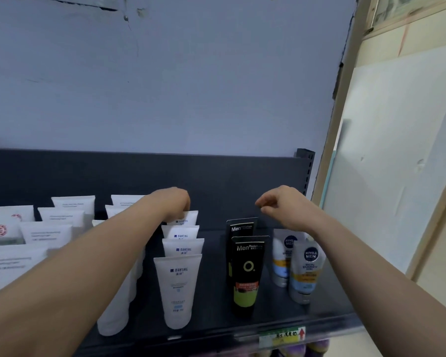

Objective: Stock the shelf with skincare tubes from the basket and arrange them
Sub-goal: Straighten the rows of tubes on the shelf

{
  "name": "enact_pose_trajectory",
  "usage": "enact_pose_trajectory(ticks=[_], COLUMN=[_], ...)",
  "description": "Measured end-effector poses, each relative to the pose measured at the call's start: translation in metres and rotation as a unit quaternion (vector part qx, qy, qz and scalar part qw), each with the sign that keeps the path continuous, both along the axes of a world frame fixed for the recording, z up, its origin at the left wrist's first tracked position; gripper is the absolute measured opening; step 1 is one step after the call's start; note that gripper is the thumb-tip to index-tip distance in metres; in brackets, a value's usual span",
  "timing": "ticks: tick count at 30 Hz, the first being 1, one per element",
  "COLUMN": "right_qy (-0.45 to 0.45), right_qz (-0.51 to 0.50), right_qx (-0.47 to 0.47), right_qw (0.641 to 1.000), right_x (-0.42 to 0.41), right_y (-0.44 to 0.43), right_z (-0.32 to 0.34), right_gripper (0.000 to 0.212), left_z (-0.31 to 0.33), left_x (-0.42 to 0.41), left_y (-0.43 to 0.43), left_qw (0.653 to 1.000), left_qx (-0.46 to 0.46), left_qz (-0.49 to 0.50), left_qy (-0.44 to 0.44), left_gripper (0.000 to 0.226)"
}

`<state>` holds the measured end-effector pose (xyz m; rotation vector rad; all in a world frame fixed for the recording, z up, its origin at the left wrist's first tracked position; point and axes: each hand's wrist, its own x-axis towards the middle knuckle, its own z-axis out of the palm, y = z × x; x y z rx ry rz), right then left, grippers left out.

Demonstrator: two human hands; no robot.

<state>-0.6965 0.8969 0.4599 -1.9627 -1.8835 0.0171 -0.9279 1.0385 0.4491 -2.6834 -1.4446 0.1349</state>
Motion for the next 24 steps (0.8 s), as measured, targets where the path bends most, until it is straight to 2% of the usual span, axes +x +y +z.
enact_pose_trajectory(ticks=[3, 7, 12, 17, 24], right_qy=[-0.007, -0.030, -0.002, 0.027, 0.044], right_qz=[-0.015, -0.039, -0.067, -0.056, -0.016], right_qx=[0.018, -0.003, -0.076, -0.082, -0.066], right_qw=[1.000, 0.999, 0.995, 0.995, 0.997], right_x=[0.014, 0.036, 0.053, 0.054, 0.048], right_y=[-0.011, -0.034, -0.058, -0.066, -0.074], right_z=[0.005, 0.006, -0.015, -0.034, -0.035], right_gripper=[0.029, 0.033, 0.021, 0.011, 0.004], left_z=[0.011, 0.034, 0.028, 0.005, -0.008], left_x=[0.003, 0.008, 0.023, 0.038, 0.044], left_y=[-0.007, -0.043, -0.104, -0.127, -0.134], left_qw=[1.000, 0.994, 0.969, 0.972, 0.976], left_qx=[0.016, 0.044, 0.027, -0.024, -0.008], left_qz=[-0.004, -0.061, -0.132, -0.120, -0.103], left_qy=[-0.013, -0.085, -0.205, -0.202, -0.193], left_gripper=[0.023, 0.035, 0.026, 0.032, 0.021])
